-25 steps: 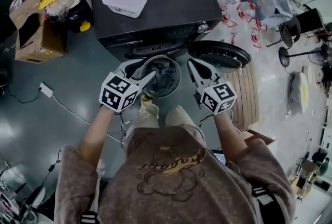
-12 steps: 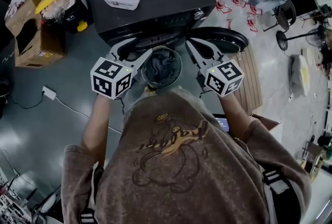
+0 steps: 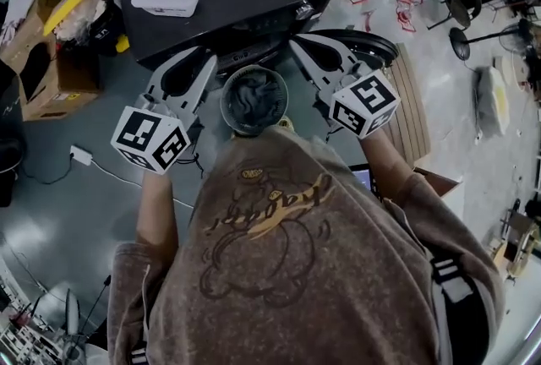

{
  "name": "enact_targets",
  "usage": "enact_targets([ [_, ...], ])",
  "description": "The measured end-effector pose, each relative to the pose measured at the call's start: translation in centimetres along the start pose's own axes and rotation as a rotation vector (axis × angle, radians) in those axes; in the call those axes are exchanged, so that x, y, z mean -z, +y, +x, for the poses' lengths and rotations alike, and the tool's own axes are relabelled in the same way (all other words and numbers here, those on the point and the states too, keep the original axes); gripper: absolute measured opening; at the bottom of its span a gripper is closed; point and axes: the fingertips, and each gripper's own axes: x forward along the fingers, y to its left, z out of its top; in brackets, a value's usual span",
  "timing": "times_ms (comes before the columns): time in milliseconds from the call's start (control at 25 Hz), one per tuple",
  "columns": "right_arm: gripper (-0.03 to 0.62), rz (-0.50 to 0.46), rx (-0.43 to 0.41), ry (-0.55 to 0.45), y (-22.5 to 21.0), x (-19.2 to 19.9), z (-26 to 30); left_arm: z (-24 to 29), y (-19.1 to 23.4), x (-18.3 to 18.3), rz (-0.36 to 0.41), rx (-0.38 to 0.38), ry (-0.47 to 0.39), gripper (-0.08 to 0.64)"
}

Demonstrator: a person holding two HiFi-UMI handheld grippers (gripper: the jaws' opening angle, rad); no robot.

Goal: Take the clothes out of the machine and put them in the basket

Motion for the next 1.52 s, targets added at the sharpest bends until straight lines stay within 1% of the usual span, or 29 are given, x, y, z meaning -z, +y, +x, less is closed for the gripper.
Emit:
enact_targets([
  [80,-0.005,-0.018,-0.010,0.000,-0.6,-0.3,-0.3,0.5,-0.1,-0.5,-0.001,-0.007,-0.026,0.018],
  [120,-0.005,-0.029,-0.022,0.005,-0.7,-0.3,-0.4,0.7,-0.2,-0.7,-0.002,-0.012,-0.039,0.006],
  [240,-0.005,-0.045,-0.061,0.021,-1.0,-0.2,-0.6,1.2,-0.7,-0.7,-0.014,-0.022,-0.070,0.006],
  [360,-0.005,-0.041,-0.087,0.025,-1.3,0.3,-0.8,1.7,-1.0,0.3,-0.013,-0.049,-0.080,0.005],
  [680,-0.005,-0.029,-0.120,0.021,-2.6,2.2,-0.2,2.4,-1.0,4.3,-0.026,-0.125,-0.050,0.005],
  [800,-0.005,-0.022,-0.139,0.025,-2.6,2.9,0.2,2.4,-0.6,5.2,-0.038,-0.151,-0.048,0.005],
  [1000,-0.005,-0.027,-0.178,0.027,-2.4,3.6,0.6,2.5,-0.6,5.5,-0.042,-0.173,-0.068,0.005],
  [1280,-0.005,-0.024,-0.194,0.019,-1.5,3.6,1.1,1.2,0.1,5.1,-0.037,-0.211,-0.086,0.005],
  [1520,-0.006,-0.023,-0.189,0.017,-1.4,3.7,0.9,0.9,0.1,4.7,-0.037,-0.221,-0.094,0.005],
])
